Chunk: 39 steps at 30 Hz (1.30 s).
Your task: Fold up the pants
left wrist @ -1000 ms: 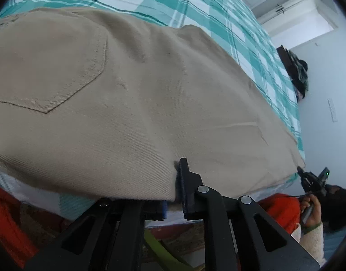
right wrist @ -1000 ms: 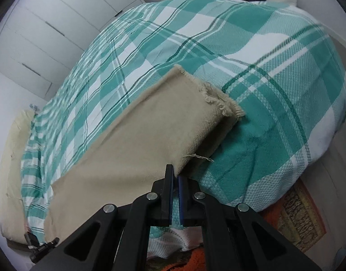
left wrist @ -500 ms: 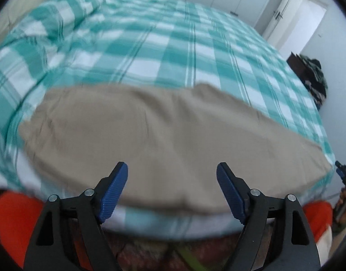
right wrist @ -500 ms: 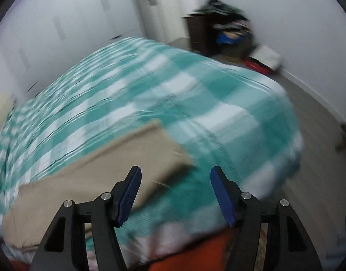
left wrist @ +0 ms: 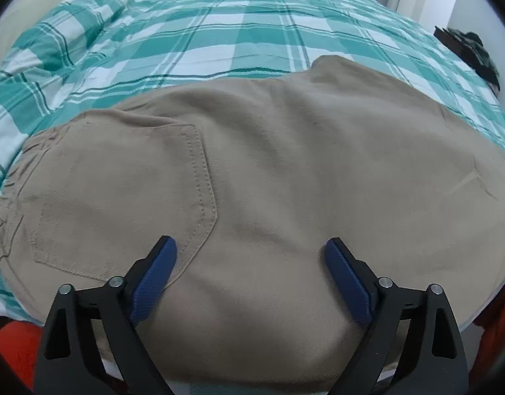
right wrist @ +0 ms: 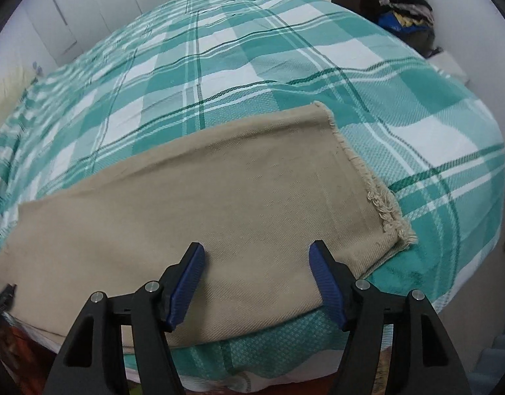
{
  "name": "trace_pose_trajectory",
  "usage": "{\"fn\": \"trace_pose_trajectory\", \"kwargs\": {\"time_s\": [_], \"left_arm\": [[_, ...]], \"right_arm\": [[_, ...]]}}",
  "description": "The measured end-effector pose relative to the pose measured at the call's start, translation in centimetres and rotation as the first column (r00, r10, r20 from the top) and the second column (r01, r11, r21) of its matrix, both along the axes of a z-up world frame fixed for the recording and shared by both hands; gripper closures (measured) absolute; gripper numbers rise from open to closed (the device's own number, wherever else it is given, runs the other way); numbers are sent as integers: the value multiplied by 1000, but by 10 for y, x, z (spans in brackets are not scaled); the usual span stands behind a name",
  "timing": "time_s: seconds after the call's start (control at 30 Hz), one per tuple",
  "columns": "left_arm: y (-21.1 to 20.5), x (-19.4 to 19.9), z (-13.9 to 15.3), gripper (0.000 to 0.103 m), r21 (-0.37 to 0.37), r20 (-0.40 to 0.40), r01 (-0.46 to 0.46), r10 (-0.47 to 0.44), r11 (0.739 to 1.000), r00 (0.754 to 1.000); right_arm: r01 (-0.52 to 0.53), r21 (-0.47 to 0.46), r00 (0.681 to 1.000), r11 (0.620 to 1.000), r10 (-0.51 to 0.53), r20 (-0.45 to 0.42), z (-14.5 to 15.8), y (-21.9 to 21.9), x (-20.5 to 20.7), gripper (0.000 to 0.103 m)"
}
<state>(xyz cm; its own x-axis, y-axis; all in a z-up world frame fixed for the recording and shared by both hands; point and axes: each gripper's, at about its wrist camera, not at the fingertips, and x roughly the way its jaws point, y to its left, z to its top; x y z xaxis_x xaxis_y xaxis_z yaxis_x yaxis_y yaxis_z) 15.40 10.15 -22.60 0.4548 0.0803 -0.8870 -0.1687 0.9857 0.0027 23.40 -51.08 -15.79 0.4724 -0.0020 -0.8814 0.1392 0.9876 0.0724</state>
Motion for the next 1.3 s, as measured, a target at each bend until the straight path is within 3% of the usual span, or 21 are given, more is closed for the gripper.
{"fn": "trace_pose_trajectory", "kwargs": {"time_s": [0.23,1.3], "left_arm": [[-6,-6,-1,10,23,35,13,-14,1000,999],[-9,-7,-1,8,55,42,20,-22,998,999]], "right_arm": [[69,125,996,990,-75,45,1,-12,-4,36],[95,118,994,988,-102,49,0,-10,-5,35]]}}
